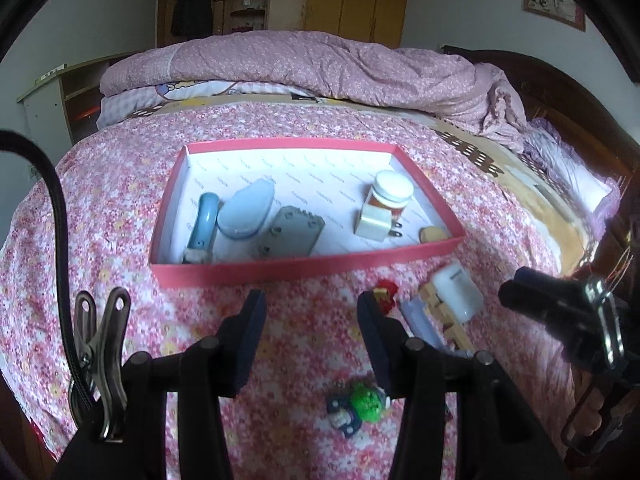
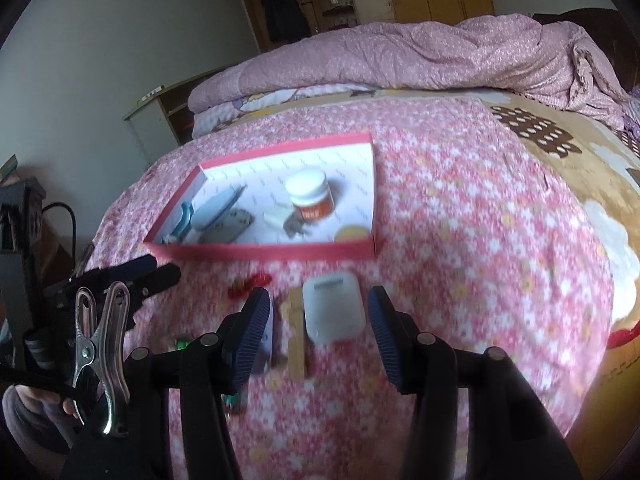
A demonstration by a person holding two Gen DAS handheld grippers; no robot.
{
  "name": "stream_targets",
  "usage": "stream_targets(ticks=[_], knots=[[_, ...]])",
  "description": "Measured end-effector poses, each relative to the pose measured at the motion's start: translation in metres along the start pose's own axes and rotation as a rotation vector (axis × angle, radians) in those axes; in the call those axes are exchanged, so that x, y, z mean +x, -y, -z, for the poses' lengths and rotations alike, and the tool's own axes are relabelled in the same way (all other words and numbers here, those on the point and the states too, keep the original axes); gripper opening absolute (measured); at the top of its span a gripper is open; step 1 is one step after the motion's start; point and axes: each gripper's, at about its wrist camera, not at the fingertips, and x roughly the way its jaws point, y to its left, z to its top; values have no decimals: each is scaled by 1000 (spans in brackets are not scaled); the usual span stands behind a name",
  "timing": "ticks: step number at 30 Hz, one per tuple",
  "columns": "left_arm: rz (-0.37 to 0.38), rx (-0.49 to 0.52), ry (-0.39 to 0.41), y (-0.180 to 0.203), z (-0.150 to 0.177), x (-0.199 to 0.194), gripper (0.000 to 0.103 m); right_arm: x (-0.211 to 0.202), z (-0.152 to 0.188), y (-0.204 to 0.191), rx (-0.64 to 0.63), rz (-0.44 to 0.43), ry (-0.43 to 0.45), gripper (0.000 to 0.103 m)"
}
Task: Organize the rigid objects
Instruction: 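Lower the jar into the tray with the right gripper while the left gripper releases the plate, then grasp the green figurine toy with the left gripper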
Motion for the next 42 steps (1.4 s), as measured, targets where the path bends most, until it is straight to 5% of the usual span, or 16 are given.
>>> stream_targets(ticks=[21, 42], knots=[[97, 133, -87, 20, 50, -4, 50, 2, 57, -9, -105, 62, -49, 52], [72, 188, -89, 33, 55, 16, 52, 9, 67, -4, -92, 46, -49, 58]])
